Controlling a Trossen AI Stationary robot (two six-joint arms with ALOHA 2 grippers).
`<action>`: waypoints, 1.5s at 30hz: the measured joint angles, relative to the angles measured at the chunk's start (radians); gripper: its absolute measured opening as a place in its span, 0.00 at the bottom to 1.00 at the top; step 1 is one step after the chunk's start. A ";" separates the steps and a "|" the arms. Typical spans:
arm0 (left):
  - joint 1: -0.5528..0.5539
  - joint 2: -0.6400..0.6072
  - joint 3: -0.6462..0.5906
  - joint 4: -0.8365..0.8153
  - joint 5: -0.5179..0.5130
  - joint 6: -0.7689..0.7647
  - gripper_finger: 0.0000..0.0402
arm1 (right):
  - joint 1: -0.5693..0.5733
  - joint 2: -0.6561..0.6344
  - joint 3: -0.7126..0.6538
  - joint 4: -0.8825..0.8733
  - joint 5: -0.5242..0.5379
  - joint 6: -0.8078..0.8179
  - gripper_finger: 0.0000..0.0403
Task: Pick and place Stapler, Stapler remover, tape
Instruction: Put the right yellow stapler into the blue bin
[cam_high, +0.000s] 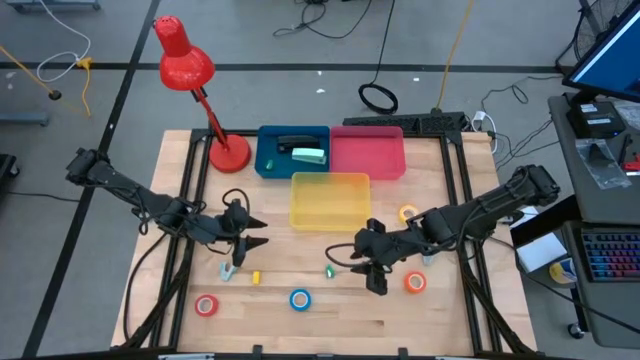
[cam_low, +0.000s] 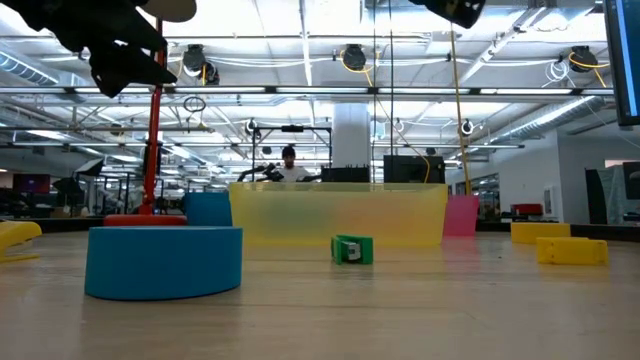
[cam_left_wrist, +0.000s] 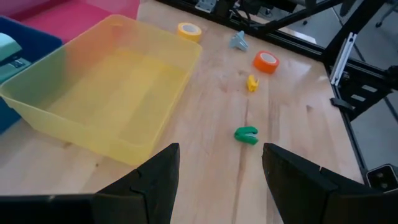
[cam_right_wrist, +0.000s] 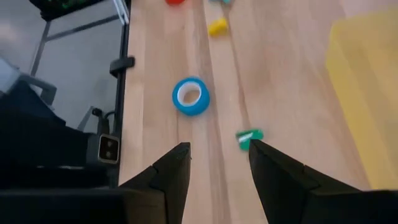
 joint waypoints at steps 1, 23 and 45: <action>0.000 0.000 0.000 0.000 0.000 0.005 0.57 | -0.003 0.000 0.000 0.004 -0.001 0.000 0.39; 0.000 0.000 0.001 -0.025 0.001 0.072 0.57 | -0.001 0.035 -0.001 -0.163 -0.002 0.072 0.39; 0.000 0.000 0.001 -0.051 0.002 0.078 0.57 | -0.002 0.085 -0.129 -0.224 -0.163 0.139 0.39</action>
